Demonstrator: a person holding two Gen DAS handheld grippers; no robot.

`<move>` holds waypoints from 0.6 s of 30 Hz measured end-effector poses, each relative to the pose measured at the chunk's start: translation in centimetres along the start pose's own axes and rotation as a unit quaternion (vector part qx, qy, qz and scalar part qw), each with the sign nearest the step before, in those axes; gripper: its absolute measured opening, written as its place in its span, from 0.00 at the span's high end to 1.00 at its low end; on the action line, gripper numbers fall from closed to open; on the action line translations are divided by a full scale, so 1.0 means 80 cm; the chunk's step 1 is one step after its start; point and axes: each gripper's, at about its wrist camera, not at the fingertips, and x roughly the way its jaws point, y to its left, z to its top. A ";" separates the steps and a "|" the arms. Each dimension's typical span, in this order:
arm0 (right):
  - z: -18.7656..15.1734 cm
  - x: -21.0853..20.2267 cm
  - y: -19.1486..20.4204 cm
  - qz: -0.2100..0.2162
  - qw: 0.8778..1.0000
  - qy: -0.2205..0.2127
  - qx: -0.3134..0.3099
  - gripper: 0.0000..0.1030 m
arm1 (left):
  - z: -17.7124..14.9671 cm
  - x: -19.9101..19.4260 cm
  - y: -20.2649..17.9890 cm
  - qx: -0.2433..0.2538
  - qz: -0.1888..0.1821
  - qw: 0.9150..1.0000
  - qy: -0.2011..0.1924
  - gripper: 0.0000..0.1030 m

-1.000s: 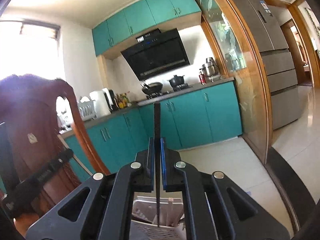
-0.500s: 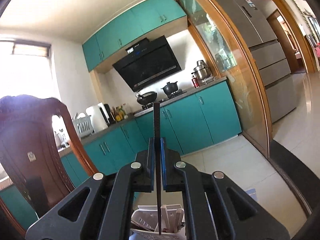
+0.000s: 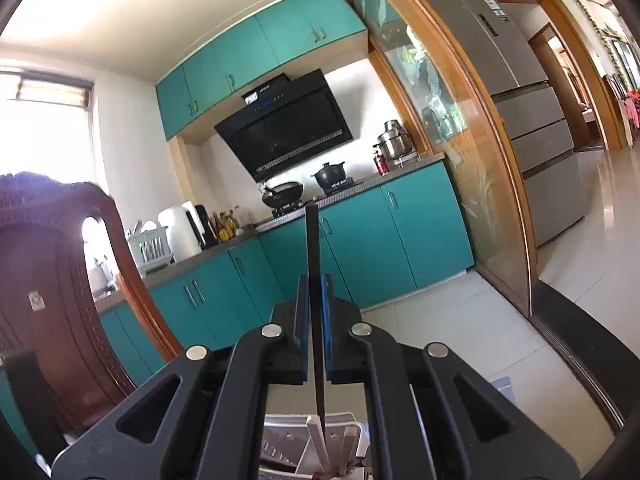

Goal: Organize utensils
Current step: 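Lift both chopsticks over the white caddy and drop them in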

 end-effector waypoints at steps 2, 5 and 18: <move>-0.006 0.004 0.006 0.005 1.000 0.009 -0.018 0.94 | -0.001 -0.007 0.003 -0.005 -0.001 1.000 -0.013 0.93; -0.014 0.005 0.017 0.007 0.999 0.014 -0.050 0.94 | -0.002 -0.024 0.010 -0.014 0.002 0.999 -0.040 0.93; -0.048 -0.018 0.018 -0.006 0.993 0.042 -0.108 0.93 | -0.052 -0.077 0.036 -0.026 0.019 0.998 -0.057 0.80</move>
